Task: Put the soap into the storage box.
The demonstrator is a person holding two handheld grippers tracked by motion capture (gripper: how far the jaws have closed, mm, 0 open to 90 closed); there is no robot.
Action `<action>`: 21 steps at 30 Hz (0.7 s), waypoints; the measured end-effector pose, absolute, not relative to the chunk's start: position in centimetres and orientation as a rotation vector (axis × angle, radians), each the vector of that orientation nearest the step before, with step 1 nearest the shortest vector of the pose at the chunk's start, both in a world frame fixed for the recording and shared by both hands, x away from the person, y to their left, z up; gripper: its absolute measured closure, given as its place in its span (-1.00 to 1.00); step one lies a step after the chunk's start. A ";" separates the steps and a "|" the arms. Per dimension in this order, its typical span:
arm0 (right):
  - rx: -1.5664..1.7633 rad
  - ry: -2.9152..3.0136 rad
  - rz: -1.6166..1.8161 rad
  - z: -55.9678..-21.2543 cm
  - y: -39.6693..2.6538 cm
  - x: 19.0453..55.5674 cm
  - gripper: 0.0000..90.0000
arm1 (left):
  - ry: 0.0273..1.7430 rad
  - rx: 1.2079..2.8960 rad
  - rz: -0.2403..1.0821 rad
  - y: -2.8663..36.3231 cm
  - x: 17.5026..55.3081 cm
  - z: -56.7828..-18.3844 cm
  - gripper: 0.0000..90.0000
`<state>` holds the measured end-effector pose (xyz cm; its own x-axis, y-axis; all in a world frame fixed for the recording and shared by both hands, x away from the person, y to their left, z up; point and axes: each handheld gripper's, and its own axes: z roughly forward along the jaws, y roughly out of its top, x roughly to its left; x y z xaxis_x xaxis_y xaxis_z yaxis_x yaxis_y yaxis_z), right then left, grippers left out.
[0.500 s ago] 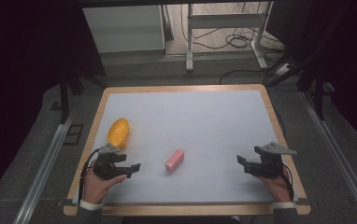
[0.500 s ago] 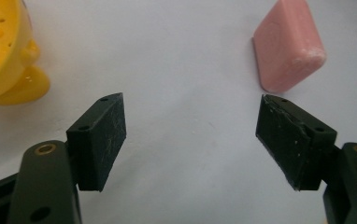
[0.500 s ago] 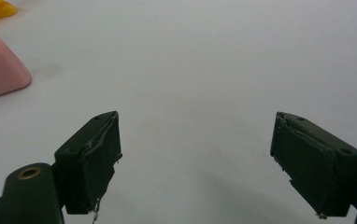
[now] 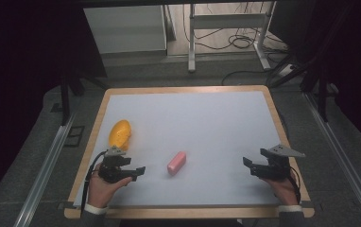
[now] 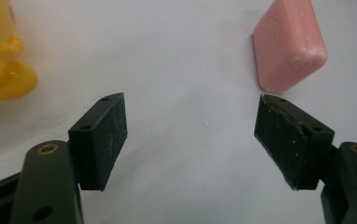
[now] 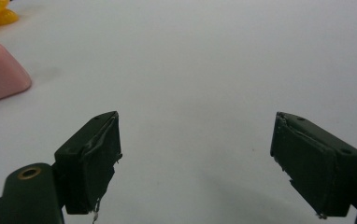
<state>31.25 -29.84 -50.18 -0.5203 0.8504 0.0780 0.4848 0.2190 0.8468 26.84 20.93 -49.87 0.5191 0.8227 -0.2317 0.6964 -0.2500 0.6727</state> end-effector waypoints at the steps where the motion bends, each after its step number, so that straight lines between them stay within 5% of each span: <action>1: 1.235 2.097 1.229 -50.2 -29.9 31.3 -0.65 | 1.230 2.013 0.204 21.0 26.8 -49.7 -0.44; 21: 1.213 2.108 1.182 -50.2 -29.5 31.3 -0.65 | 1.175 2.024 0.142 20.0 28.0 -46.0 -0.39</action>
